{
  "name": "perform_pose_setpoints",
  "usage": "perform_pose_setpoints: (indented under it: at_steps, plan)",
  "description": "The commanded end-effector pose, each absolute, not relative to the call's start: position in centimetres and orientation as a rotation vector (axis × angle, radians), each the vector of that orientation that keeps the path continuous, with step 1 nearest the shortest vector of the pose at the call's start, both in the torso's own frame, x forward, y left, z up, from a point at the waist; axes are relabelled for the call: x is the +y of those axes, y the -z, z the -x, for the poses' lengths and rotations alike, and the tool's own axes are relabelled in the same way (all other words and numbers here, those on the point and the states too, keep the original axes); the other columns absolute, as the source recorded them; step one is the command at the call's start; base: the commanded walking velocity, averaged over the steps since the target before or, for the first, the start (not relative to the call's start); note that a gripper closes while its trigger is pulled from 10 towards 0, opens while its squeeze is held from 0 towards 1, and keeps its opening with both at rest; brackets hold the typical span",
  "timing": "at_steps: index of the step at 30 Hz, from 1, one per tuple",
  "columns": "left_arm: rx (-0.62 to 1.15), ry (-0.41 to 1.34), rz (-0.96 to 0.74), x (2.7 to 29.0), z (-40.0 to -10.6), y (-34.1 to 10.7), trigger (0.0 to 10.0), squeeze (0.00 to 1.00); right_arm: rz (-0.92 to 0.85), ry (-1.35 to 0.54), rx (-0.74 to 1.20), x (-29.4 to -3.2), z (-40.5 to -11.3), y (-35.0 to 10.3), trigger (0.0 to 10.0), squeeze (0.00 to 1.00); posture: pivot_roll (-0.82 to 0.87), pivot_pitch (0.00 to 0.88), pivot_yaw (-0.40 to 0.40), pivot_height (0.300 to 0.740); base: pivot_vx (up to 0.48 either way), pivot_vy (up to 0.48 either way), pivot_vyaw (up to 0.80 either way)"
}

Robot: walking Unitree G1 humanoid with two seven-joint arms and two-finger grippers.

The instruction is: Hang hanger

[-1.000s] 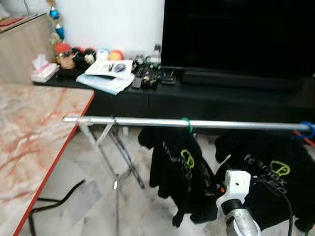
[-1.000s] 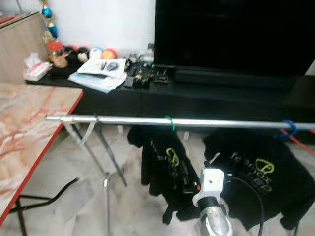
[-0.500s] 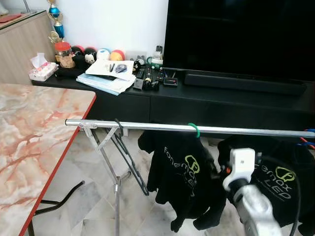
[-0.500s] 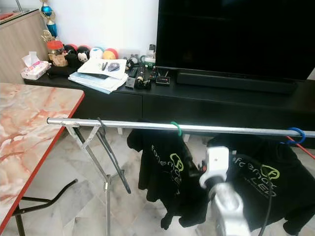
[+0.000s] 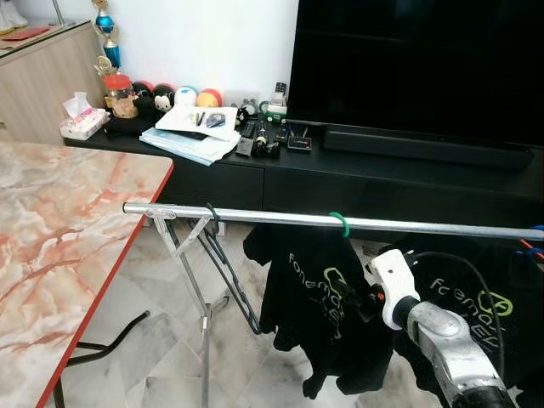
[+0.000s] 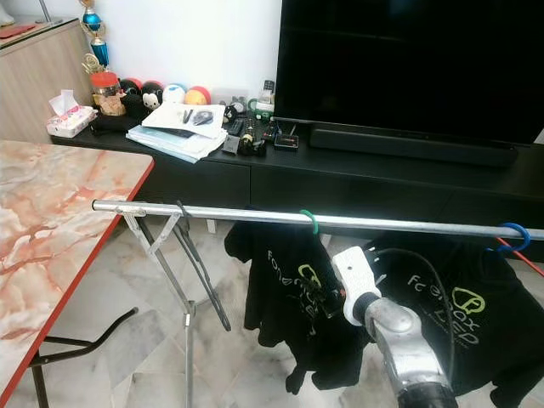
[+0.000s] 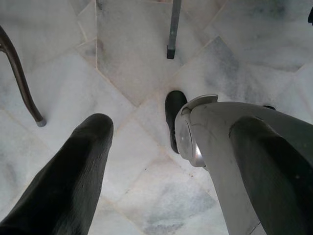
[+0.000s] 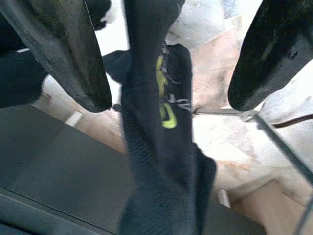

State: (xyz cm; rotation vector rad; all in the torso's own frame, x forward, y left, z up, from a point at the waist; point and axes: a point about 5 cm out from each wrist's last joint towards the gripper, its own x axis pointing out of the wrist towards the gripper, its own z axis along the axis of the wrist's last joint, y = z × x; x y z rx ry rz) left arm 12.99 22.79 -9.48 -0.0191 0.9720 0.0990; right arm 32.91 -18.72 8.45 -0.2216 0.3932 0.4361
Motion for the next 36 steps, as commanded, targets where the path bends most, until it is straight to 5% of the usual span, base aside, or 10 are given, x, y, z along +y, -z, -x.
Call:
perform_pose_setpoints:
  at_steps: [1, 18, 19, 36]
  plan:
    - [1.007, -0.098, 0.012, 22.6, -12.5, 9.8, 10.0, 0.0, 0.196, -0.458, 0.367, -17.6, -33.8, -9.1, 10.0, 0.0, -0.03, 0.074, -0.025, 0.74, 0.0, 0.0, 0.0]
    - [1.009, -0.127, 0.008, 24.7, -11.8, 9.4, 10.0, 0.0, 0.175, -0.385, 0.394, -15.6, -36.1, -8.7, 10.0, 0.0, 0.0, 0.083, -0.027, 0.74, 0.0, 0.0, 0.0]
    - [1.009, -0.127, 0.008, 24.8, -11.8, 9.4, 10.0, 0.0, 0.162, -0.366, 0.388, -15.7, -36.2, -8.7, 0.0, 0.0, 0.0, 0.086, -0.026, 0.74, 0.0, 0.0, 0.0]
    - [1.019, -0.084, 0.019, 21.3, -11.8, 10.2, 10.0, 0.0, 0.14, -0.363, 0.371, -15.3, -36.0, -8.2, 0.0, 0.0, 0.0, 0.084, -0.025, 0.74, 0.0, 0.0, 0.0]
